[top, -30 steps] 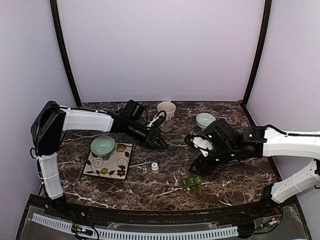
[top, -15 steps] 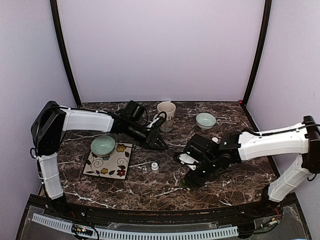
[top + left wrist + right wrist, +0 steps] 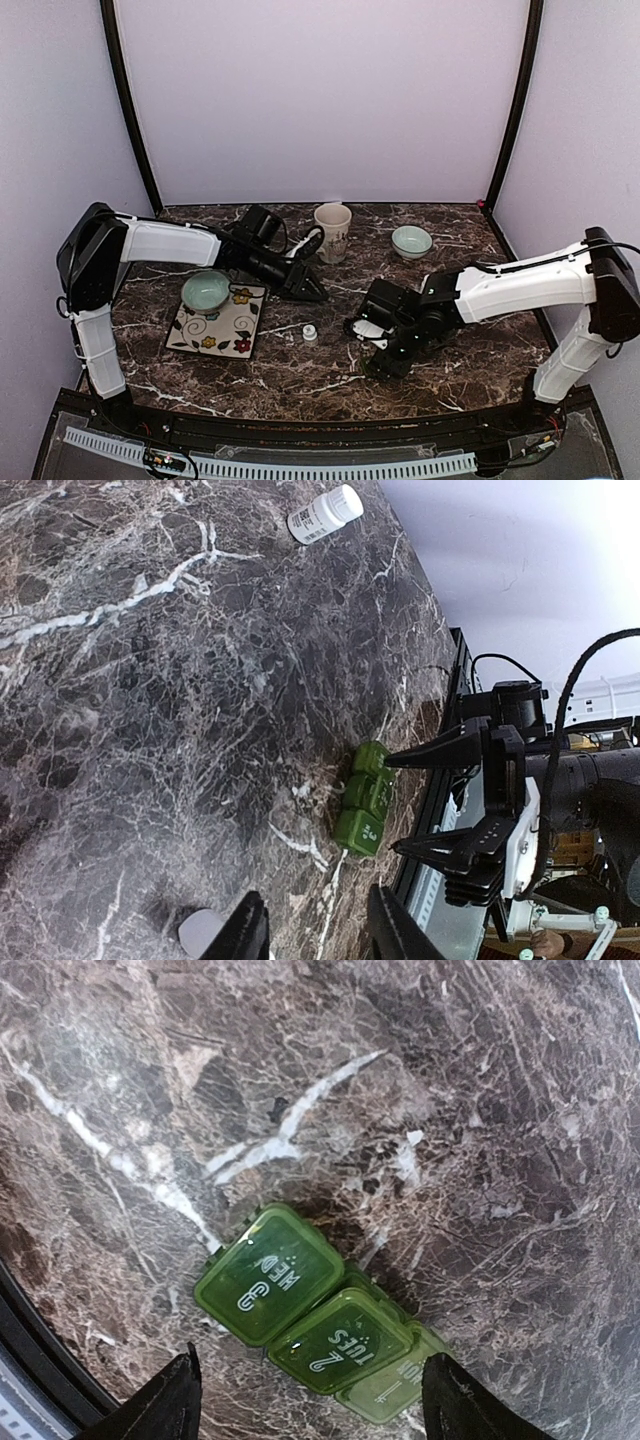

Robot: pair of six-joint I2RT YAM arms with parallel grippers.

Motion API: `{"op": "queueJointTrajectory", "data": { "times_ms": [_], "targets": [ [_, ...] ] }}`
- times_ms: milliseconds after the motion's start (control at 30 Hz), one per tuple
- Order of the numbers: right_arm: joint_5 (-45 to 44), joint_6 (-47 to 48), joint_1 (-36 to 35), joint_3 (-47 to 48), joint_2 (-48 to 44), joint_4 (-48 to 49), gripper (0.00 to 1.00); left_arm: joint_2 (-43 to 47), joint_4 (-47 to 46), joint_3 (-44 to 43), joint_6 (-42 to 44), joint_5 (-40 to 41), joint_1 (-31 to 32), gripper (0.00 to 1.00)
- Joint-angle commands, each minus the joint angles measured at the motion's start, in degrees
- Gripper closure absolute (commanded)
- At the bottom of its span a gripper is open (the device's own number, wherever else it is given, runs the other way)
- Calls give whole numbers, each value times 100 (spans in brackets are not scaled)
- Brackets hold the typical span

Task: Sort the pills into containers
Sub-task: Position the pill container at the center of the board.

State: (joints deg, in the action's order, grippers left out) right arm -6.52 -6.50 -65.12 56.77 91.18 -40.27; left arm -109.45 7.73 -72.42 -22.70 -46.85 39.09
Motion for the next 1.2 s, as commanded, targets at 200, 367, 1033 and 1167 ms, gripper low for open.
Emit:
{"op": "queueJointTrajectory", "data": {
  "times_ms": [200, 367, 1033, 1167],
  "targets": [
    [-332, 323, -53, 112, 348, 85, 23, 322, -180, 167, -8, -69, -62, 66],
    [-411, 408, -44, 111, 428, 152, 25, 345, -176, 191, -11, -50, -80, 66],
    [-230, 126, 231, 75, 294, 351, 43, 465, -305, 417, -87, -74, -104, 66],
    [-227, 114, 301, 130, 224, 369, 35, 518, -310, 463, -100, -70, -104, 66]
  ]
}}
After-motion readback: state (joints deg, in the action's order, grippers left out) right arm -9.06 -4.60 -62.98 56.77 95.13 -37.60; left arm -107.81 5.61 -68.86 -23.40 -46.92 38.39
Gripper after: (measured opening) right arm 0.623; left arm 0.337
